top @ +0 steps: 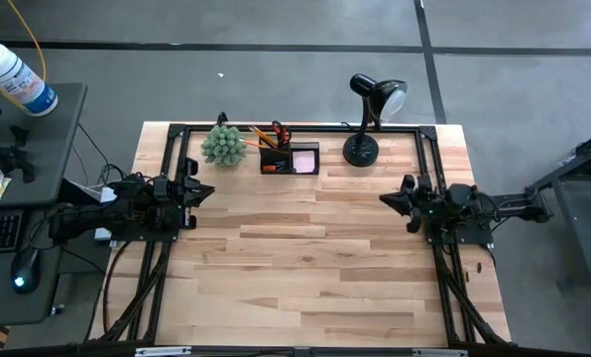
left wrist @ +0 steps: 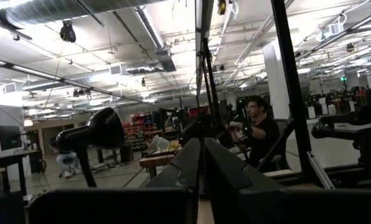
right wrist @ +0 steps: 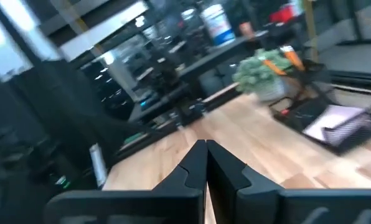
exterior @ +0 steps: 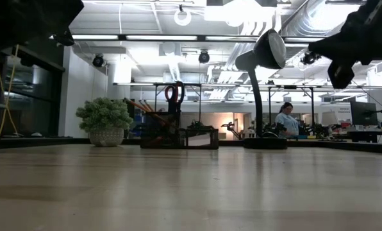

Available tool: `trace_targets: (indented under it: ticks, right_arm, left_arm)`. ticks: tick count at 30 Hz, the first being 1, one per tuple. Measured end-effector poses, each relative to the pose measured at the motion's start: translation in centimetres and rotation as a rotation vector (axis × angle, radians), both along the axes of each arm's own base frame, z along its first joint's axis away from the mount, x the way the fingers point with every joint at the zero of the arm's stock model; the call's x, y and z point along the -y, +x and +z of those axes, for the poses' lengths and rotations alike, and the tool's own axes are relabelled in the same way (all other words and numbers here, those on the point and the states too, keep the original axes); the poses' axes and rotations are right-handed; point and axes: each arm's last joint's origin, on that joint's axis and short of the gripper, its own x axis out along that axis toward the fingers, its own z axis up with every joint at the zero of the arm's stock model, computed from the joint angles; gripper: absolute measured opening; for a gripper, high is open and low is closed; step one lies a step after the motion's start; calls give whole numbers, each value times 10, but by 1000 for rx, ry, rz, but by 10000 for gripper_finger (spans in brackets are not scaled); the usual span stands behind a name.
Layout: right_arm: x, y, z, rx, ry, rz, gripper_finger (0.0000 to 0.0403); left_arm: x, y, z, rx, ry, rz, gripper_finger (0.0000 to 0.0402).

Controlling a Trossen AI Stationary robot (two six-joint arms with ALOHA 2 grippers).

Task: Pick and place office supplies into organizer
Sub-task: Return to Home Position

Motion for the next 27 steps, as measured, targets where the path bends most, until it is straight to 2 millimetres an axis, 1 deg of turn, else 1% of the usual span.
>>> trace_targets:
  ticks: [6, 13, 18, 21, 24, 27]
  right_arm:
    - [-2, -1, 0, 1, -50, 142, 1]
    - [-2, -1, 1, 12, -129, 219, 1]
    - [-3, -1, 1, 17, -138, 314, 1]
    - [-3, -1, 3, 37, -145, 329, 1]
    - [-4, -2, 7, 85, -187, 346, 1]
    - [-4, -2, 7, 90, -223, 349, 1]
  left_arm:
    - [0, 0, 0, 0, 0, 0, 12]
    - [0, 0, 0, 0, 0, 0, 12]
    - [0, 0, 0, 0, 0, 0, 12]
    - [0, 0, 0, 0, 0, 0, 12]
    - [0, 0, 0, 0, 0, 0, 12]
    - [0, 0, 0, 0, 0, 0, 12]
